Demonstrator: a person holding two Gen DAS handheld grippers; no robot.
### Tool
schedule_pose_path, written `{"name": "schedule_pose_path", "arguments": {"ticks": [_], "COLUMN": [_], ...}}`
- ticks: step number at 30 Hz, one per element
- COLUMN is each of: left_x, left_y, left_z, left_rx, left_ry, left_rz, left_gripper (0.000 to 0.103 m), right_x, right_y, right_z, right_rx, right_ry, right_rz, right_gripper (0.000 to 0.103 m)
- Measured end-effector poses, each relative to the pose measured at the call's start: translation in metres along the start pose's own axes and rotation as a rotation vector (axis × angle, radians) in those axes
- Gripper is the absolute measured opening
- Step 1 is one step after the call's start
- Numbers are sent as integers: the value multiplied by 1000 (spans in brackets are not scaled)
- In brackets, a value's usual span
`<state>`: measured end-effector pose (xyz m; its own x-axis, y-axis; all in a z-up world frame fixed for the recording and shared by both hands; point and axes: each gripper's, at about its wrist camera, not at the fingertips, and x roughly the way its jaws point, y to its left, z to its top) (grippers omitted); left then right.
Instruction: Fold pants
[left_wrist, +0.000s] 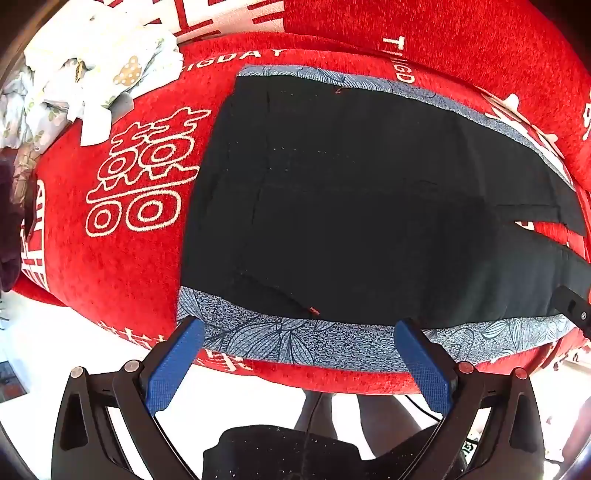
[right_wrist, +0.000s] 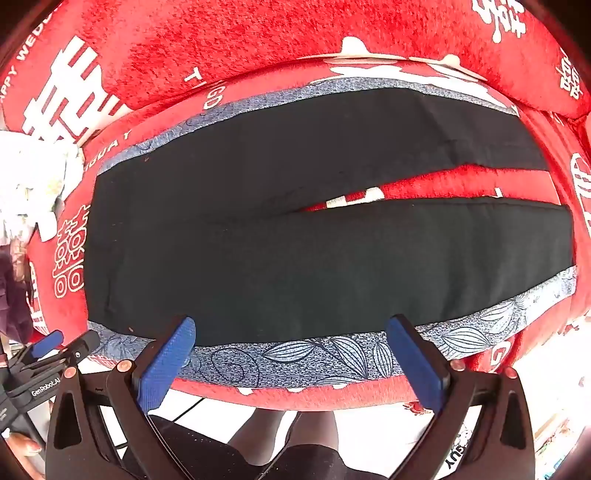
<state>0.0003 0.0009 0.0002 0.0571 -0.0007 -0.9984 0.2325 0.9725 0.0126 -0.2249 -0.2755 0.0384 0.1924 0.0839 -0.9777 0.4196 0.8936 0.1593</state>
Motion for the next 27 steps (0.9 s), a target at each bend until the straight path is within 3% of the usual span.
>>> {"name": "schedule_pose_path", "arguments": {"ticks": [15,27], "left_x": [5,9], "left_y": [5,3], "left_z": [-4,-5], "left_rx": [12,21], "left_ry": [6,36], "left_rz": [5,51], "left_gripper": [103,103], "right_x": [3,7], "right_y": [15,13], "right_z": [4,1], "right_rx": [-24,-36], "right_ry": [13,-10], "right_rz": [-21,-24], "right_gripper": [103,103]}}
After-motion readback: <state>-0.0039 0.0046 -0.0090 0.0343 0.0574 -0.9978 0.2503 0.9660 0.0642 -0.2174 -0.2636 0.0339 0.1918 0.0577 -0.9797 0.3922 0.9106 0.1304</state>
